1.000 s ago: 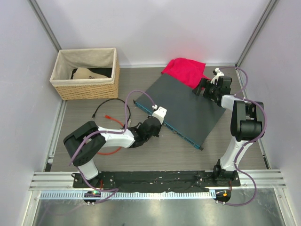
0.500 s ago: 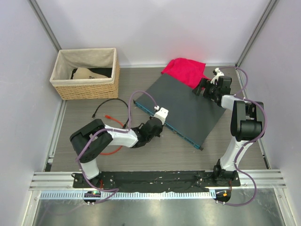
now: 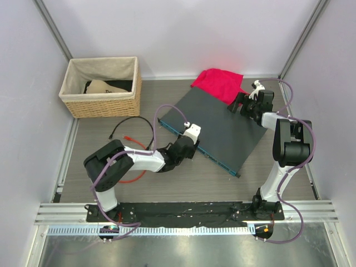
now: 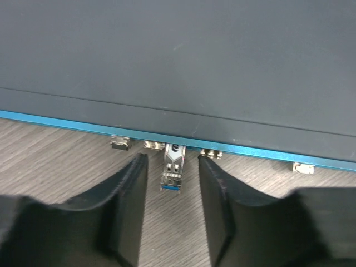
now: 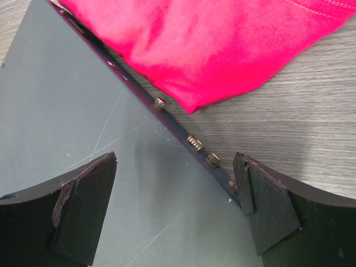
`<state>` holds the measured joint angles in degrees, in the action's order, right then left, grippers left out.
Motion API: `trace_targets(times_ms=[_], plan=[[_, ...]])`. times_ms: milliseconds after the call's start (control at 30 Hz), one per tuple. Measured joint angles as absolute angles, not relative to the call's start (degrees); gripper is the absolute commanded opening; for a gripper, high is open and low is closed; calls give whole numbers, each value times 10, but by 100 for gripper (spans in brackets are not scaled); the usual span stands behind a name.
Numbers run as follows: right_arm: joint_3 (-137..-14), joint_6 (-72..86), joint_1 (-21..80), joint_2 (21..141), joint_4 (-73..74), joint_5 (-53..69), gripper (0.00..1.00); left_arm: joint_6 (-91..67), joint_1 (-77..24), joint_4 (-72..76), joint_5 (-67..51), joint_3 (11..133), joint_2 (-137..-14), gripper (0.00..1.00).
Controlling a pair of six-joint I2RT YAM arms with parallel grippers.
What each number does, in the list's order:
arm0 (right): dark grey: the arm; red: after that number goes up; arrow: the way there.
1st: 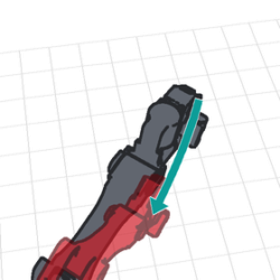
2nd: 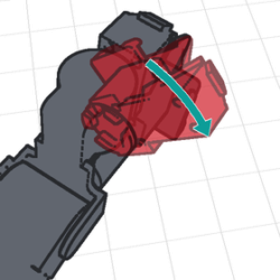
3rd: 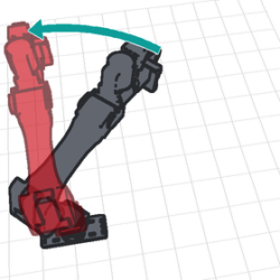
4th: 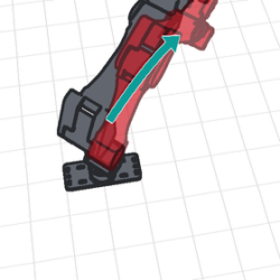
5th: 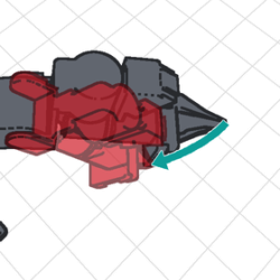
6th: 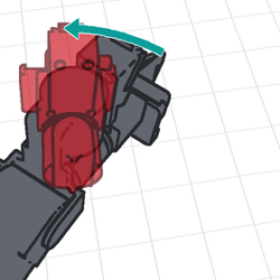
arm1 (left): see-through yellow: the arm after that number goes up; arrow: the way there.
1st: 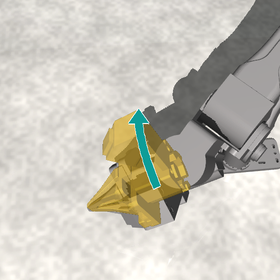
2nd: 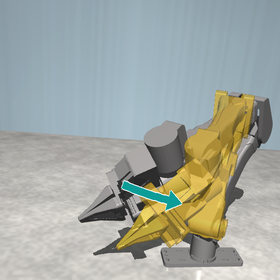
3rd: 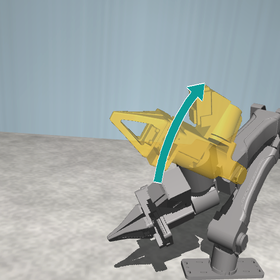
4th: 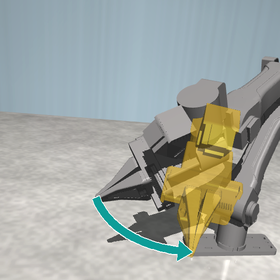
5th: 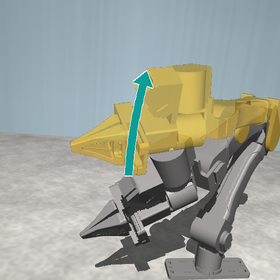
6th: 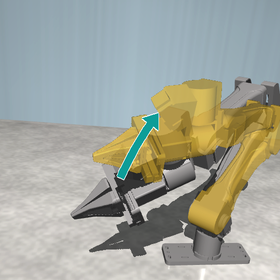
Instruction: Insert the plug into the switch port
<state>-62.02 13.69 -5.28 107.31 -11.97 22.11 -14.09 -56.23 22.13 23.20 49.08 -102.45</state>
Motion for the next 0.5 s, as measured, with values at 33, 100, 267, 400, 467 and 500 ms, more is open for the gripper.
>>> trace_targets(times_ms=[33, 100, 267, 400, 467, 500], plan=[[-620, 137, -53, 1073, -120, 222, 95, -140, -562, 221, 235, 491, -1024, 60], [-620, 137, -53, 1073, -120, 222, 95, -141, -561, 215, 240, 489, -1018, 67], [-620, 136, -53, 1073, -120, 222, 95, -150, -558, 210, 235, 481, -974, 73], [-620, 136, -53, 1073, -120, 222, 95, -165, -558, 183, 232, 478, -916, 66], [-620, 136, -53, 1073, -120, 222, 95, -175, -558, 167, 231, 478, -900, 61], [-620, 136, -53, 1073, -120, 222, 95, -179, -558, 154, 229, 478, -895, 57]])
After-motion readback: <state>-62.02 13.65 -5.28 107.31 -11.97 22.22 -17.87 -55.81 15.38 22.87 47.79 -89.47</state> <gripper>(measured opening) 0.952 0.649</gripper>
